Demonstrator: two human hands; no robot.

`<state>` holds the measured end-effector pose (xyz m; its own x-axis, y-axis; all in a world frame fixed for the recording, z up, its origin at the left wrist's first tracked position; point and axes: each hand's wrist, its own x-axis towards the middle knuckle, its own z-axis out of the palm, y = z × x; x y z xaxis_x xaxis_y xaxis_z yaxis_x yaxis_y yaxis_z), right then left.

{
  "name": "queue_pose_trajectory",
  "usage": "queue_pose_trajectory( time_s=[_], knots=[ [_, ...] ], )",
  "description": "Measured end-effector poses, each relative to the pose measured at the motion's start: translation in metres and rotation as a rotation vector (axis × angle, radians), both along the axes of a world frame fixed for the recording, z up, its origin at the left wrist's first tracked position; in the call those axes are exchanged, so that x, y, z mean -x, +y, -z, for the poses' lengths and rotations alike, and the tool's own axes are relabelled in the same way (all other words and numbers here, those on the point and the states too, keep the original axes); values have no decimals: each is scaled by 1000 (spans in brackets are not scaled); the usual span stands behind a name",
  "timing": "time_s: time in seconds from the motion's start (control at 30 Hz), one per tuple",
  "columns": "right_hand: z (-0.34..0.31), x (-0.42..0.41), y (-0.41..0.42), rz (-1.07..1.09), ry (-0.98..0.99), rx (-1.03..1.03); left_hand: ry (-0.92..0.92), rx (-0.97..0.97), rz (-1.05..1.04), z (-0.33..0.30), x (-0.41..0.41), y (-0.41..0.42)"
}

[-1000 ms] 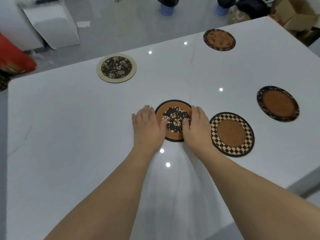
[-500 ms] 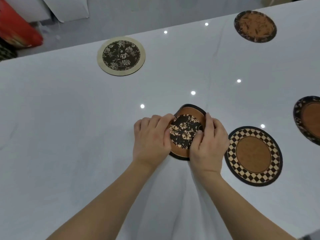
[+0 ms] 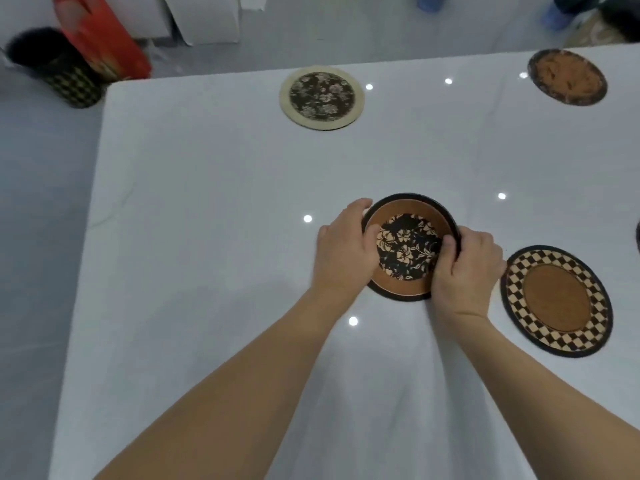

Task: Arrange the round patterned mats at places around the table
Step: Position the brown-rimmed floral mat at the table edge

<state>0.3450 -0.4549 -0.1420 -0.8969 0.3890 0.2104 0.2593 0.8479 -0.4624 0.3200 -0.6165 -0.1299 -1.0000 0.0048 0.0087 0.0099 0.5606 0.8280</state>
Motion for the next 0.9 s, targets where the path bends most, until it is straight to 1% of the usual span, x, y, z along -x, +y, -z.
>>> queue_pose_trajectory(
  time_s=[0.07, 0.17, 0.27, 0.37, 0.5, 0.6, 0.67, 0.73, 0.9],
  knots=[
    [-2, 1, -31, -99, 15, 68, 4, -75, -77, 0, -13, -40],
    [-5, 3, -103, -243, 55, 202, -17, -86, -201, 1, -28, -116],
    [-5, 5, -177, -345, 26, 266, -46, -64, -331, 4, -34, -189],
    [-5, 12, -237, -431, -20, 271, -34, -6, -433, 6, -33, -252],
    [-3, 24, -295, -529, -81, 186, -24, 84, -529, 8, -26, -315],
    [6, 24, -312, -554, -92, 49, -26, 144, -501, 18, -25, -334],
    [10, 23, -315, -544, -83, -15, 32, 136, -475, 26, -27, -335],
    [8, 23, -316, -534, -98, -34, 67, 139, -464, 30, -27, -333],
    [5, 22, -316, -515, -155, -26, 38, 206, -465, 30, -25, -332]
  ],
)
